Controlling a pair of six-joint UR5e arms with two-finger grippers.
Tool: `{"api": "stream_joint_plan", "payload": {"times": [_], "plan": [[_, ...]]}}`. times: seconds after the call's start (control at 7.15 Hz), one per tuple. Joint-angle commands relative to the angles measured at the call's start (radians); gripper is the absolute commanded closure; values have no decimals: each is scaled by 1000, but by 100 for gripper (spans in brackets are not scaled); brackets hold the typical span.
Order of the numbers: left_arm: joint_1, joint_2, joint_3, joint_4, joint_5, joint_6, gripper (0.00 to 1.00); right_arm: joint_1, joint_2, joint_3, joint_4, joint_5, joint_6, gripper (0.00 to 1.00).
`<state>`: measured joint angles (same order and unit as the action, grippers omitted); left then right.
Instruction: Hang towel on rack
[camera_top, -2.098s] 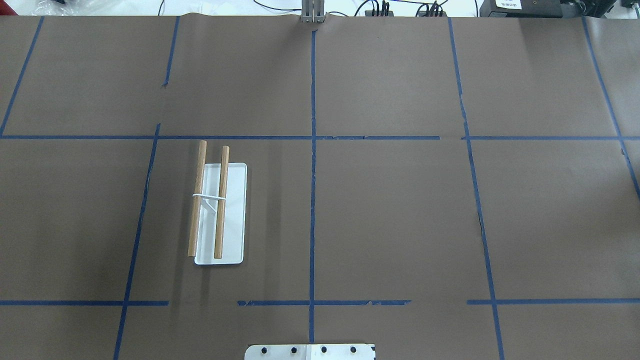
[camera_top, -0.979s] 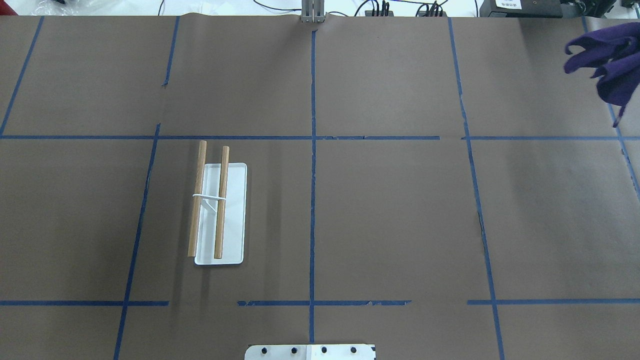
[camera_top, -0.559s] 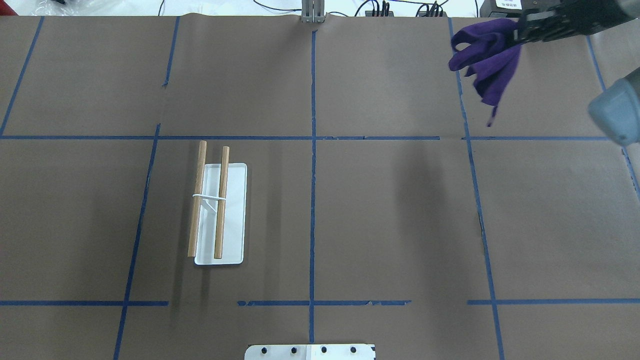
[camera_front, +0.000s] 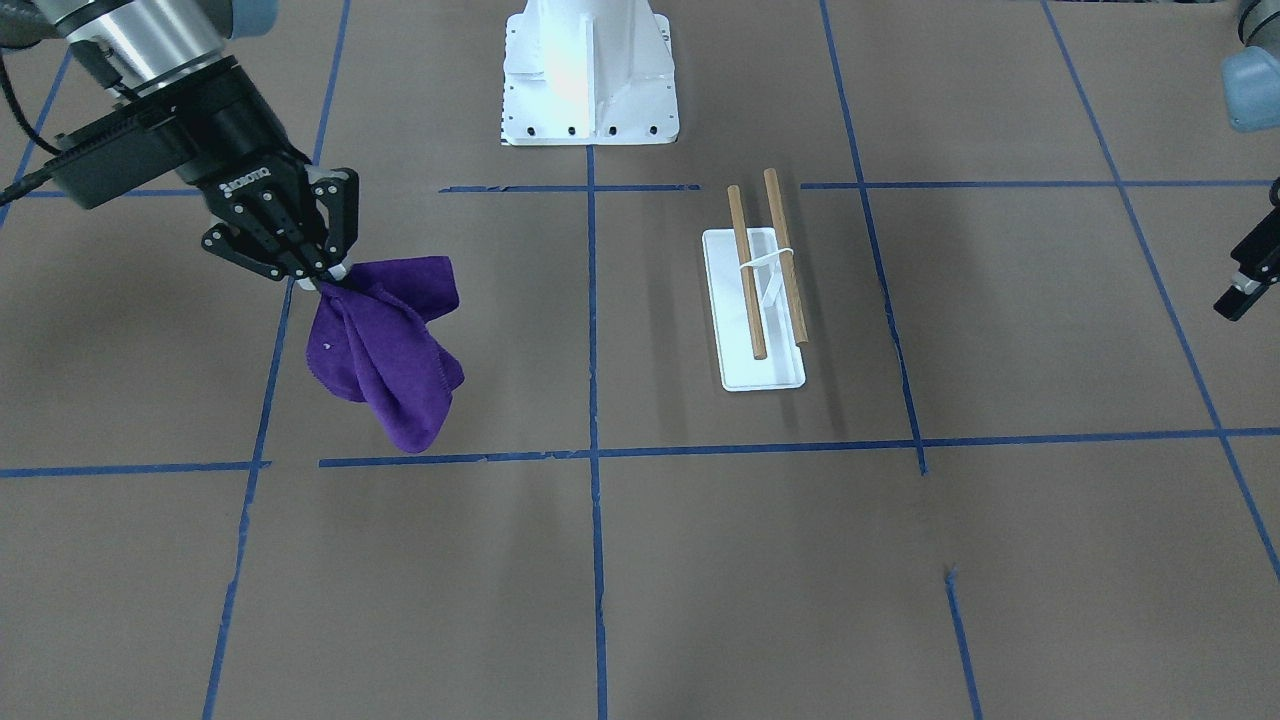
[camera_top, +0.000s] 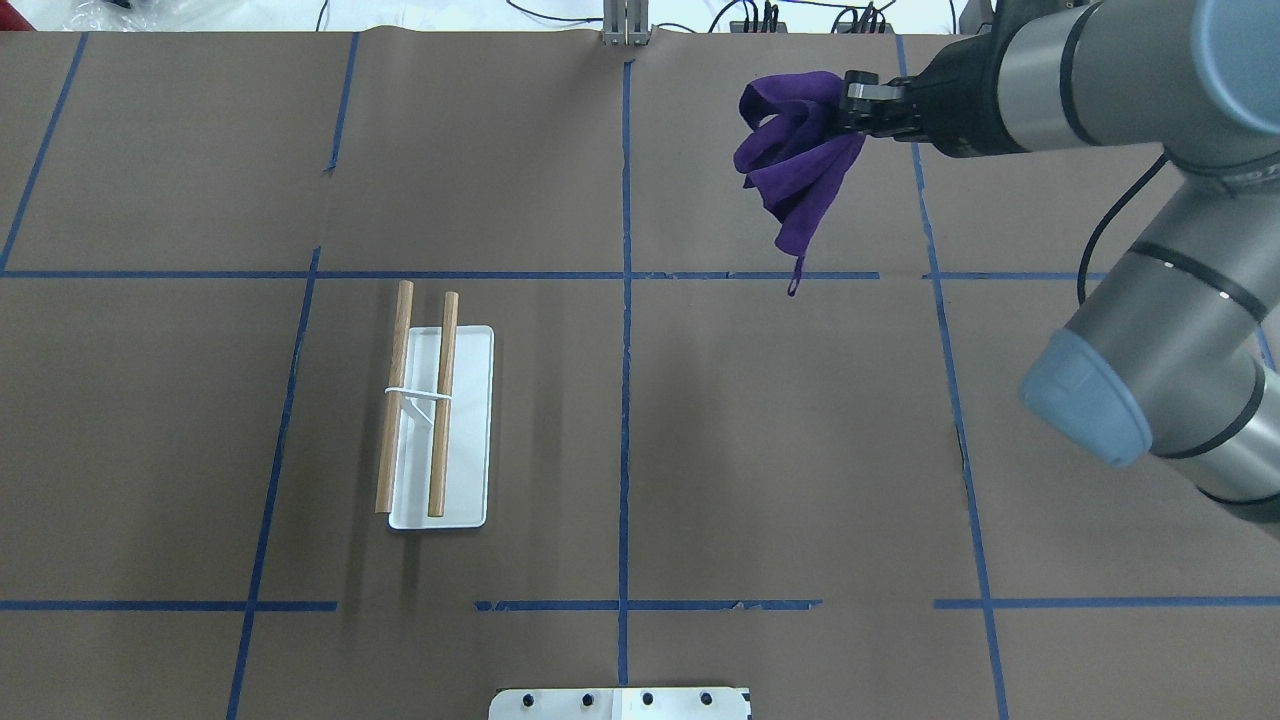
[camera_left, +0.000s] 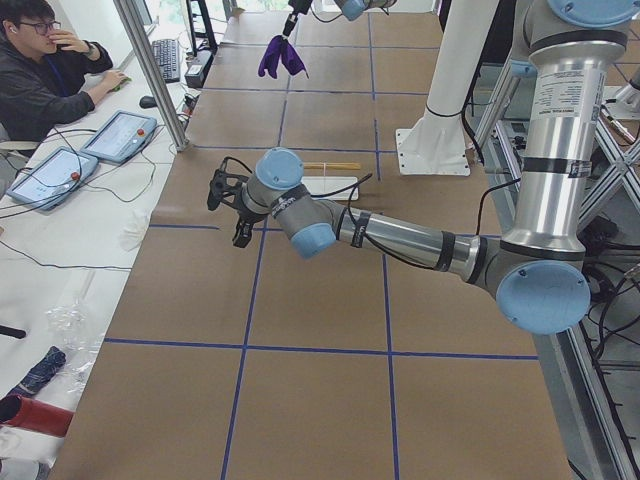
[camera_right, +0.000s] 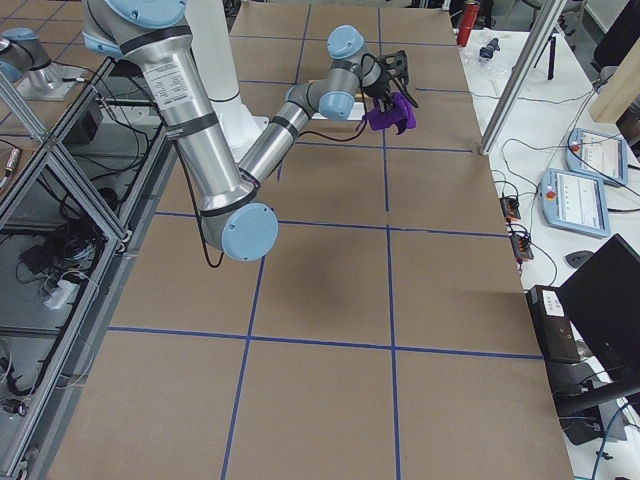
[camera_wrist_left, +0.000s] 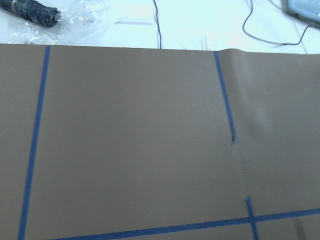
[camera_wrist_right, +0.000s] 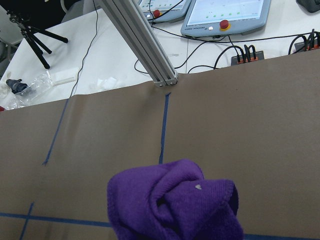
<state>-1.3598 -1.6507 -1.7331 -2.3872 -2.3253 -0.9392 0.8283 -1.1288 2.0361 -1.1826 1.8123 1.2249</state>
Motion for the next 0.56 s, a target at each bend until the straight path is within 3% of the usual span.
{"api": "stream_joint_plan", "payload": {"times": [0.0, 0.28, 0.42], "plan": [[85, -111, -2, -63, 1, -420, 0, -163, 38, 65, 0, -250, 42, 100], [169, -184, -3, -64, 1, -600, 0, -244, 101, 55, 14, -280, 25, 100], [226, -246, 12, -52, 1, -697, 0, -261, 100, 49, 82, -283, 22, 100]]}}
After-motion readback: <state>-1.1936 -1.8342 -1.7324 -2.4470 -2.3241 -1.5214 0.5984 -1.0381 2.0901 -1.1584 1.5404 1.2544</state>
